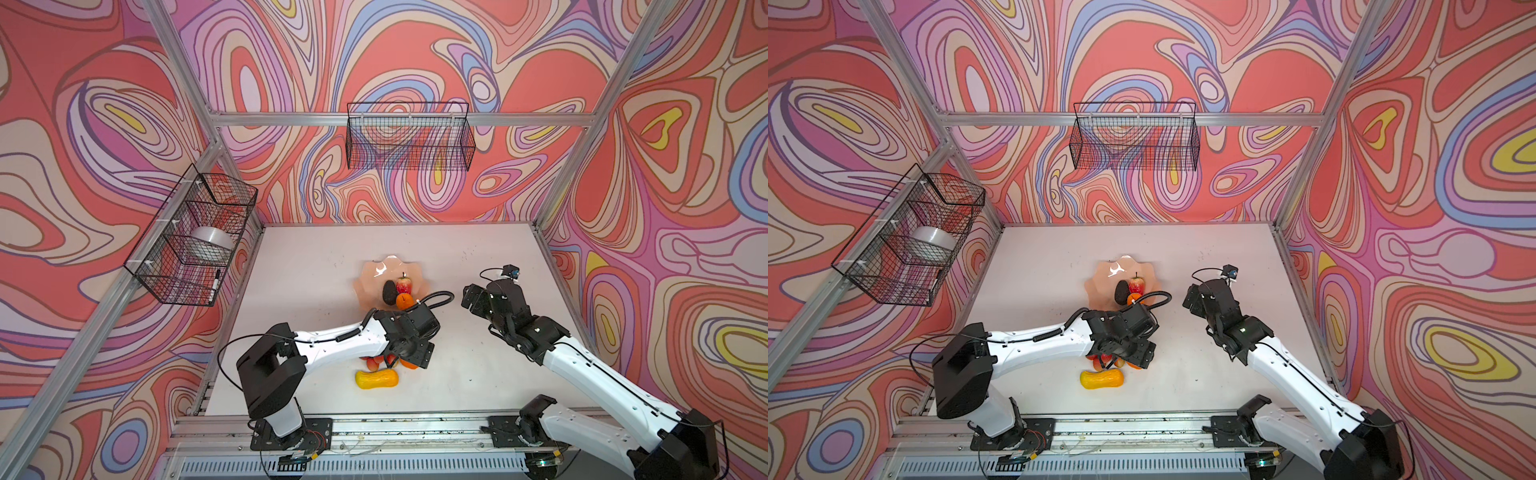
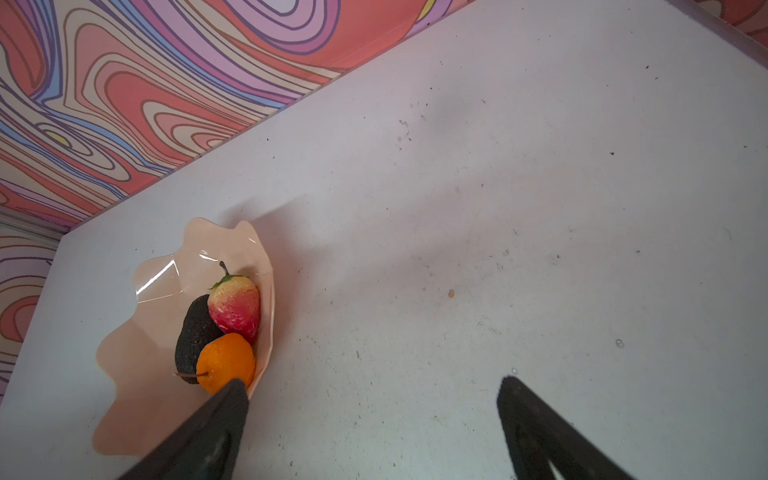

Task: Place and organize the fake fruits in the fruit bowl
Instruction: 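Grasp the large orange fruit with the left gripper, then carry the orange fruit into the bowl and open the left gripper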

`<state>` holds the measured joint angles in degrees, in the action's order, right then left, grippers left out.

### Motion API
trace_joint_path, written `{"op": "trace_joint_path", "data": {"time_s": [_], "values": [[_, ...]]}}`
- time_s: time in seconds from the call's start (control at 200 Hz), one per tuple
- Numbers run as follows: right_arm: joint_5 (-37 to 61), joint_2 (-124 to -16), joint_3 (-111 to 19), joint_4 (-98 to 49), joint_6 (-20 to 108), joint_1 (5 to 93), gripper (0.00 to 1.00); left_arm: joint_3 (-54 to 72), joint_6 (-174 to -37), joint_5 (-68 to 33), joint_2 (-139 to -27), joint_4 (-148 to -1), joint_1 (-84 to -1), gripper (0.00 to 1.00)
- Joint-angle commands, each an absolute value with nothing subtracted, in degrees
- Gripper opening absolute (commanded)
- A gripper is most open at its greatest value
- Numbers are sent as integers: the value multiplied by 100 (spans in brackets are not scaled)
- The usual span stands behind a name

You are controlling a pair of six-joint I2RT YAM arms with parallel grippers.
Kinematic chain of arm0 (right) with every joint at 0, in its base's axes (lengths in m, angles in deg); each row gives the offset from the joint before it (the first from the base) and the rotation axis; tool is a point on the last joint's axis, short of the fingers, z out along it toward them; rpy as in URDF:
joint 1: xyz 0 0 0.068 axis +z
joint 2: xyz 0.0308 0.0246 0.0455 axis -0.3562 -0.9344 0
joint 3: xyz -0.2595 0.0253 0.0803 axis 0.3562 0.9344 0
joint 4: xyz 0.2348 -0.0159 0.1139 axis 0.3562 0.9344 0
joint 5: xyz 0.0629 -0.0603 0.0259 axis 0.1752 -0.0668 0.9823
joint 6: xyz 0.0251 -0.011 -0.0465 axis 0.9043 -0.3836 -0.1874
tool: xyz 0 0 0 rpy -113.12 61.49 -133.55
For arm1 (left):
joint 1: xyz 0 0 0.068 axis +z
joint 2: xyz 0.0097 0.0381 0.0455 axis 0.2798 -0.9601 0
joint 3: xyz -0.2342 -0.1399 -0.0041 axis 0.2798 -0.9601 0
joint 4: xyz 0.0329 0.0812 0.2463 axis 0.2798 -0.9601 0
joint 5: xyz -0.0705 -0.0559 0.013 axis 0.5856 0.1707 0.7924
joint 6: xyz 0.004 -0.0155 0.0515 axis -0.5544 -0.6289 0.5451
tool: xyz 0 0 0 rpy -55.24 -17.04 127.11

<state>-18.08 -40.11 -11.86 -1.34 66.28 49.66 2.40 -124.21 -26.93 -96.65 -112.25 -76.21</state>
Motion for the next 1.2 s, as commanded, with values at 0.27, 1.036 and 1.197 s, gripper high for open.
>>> {"op": "trace_joint_path", "data": {"time_s": [0.27,1.036,1.197], "values": [[-1965,-3793,-983,-64,6633,4921,98,363,-12464,-2496,-9742,-11119,-7634,44],[-2005,-3572,-1021,54,6683,4908,97,-998,-12430,146,-6635,-8435,-4592,34],[-1968,-3568,-1031,72,6708,4909,97,-1222,-12273,161,-7204,-7758,-3930,34]]}}
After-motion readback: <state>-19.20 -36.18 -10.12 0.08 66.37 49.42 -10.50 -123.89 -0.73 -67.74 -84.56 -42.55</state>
